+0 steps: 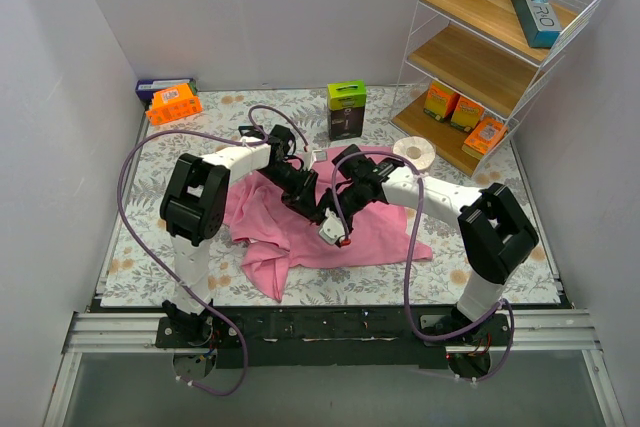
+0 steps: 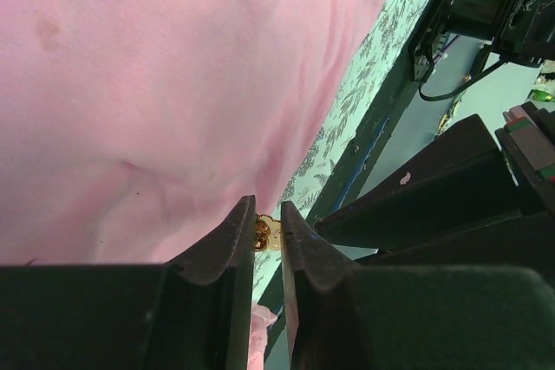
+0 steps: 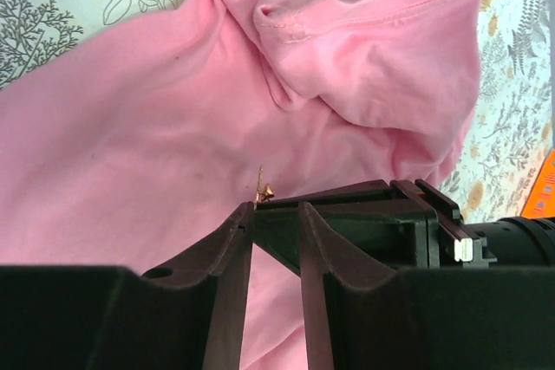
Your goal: Remove the brooch from the garment
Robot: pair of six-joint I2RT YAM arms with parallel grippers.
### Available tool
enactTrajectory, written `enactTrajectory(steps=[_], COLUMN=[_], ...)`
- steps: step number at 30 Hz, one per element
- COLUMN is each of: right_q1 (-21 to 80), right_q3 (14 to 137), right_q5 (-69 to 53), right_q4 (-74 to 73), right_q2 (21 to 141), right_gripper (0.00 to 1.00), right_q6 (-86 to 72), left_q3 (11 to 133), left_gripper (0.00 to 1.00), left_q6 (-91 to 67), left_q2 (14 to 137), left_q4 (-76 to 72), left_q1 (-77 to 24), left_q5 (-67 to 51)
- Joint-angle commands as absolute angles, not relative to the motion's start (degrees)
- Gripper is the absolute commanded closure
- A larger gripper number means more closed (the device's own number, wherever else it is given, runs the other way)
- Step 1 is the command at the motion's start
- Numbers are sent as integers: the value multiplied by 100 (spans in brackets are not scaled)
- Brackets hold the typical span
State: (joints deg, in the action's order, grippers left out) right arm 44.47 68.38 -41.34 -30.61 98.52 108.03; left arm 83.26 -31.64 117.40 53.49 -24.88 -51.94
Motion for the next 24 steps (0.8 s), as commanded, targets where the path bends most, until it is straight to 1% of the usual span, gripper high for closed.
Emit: enactTrajectory(steps=[1, 6, 12, 17, 24], right_q1=[4517, 4562, 4588, 4641, 4649], right_q3=[7084, 6794, 6785, 6820, 7013], right_q5=[-4228, -4061, -3929, -3736, -3604], right_q4=[-3551, -2963, -2927, -2909, -3234], right_q2=[9958, 9826, 9852, 9923, 10019], right_gripper=[64, 63, 65, 69, 71], right_q6=[10987, 10811, 10775, 10767, 10889], left_q3=[8587, 8604, 8596, 8613, 8648], left_gripper=[100, 100, 100, 100, 100], left_q6=[-3252, -3287, -3366, -3392, -3419], left_q2=[11751, 11769, 11768, 11777, 11821], left_q4=[5238, 5247, 5221, 5212, 5195], left_q1=[-2452, -2461, -2461, -2452, -2452], left_q5=[-5370, -5414, -5528, -5555, -5563])
